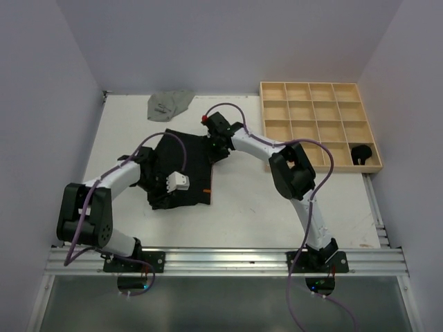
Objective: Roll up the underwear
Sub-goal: Flatten the underwear
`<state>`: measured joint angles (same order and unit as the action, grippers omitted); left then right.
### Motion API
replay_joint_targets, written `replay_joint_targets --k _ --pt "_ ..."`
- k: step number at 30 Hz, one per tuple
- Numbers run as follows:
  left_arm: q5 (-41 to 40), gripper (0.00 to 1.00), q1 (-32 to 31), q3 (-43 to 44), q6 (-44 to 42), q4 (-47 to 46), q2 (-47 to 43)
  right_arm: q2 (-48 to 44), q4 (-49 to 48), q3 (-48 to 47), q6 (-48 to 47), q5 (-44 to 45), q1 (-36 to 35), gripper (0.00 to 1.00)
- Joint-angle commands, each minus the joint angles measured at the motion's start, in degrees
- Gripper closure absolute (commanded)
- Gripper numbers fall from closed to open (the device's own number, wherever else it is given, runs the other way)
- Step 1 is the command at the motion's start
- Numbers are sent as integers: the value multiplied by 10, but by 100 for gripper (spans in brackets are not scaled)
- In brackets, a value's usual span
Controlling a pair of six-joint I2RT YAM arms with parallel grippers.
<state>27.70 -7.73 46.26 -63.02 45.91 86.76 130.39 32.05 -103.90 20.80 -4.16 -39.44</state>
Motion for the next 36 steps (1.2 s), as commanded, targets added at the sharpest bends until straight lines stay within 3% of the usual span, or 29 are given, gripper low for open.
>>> replay_joint_targets --k 1,5,8,10,19,26,30,32,35,36 --pt "59 61 -13 -5 -46 87 -58 4 92 -72 -89 27 10 67" --pt "113 47 9 53 13 79 -123 -104 51 30 -89 13 10 66" --pt "148 47 45 105 95 46 -112 -196 -13 132 -29 -70 2 67" --pt "155 48 56 119 101 54 -90 -231 -34 188 12 -109 -12 69" --pt "112 54 77 58 94 35 23 -212 -163 317 101 -136 -80 71" --pt "62 56 97 24 95 9 62 -153 -109 322 69 -109 -84 73" --pt "130 54 98 33 19 79 50 -201 -88 340 30 -125 -85 80" --pt "171 48 105 67 -37 142 21 -237 -84 343 15 -142 -84 78" --pt "226 42 121 160 -31 168 6 -319 -81 312 0 -132 -81 63" --pt "244 41 126 190 -24 172 11 -331 -82 298 -1 -118 -77 52"
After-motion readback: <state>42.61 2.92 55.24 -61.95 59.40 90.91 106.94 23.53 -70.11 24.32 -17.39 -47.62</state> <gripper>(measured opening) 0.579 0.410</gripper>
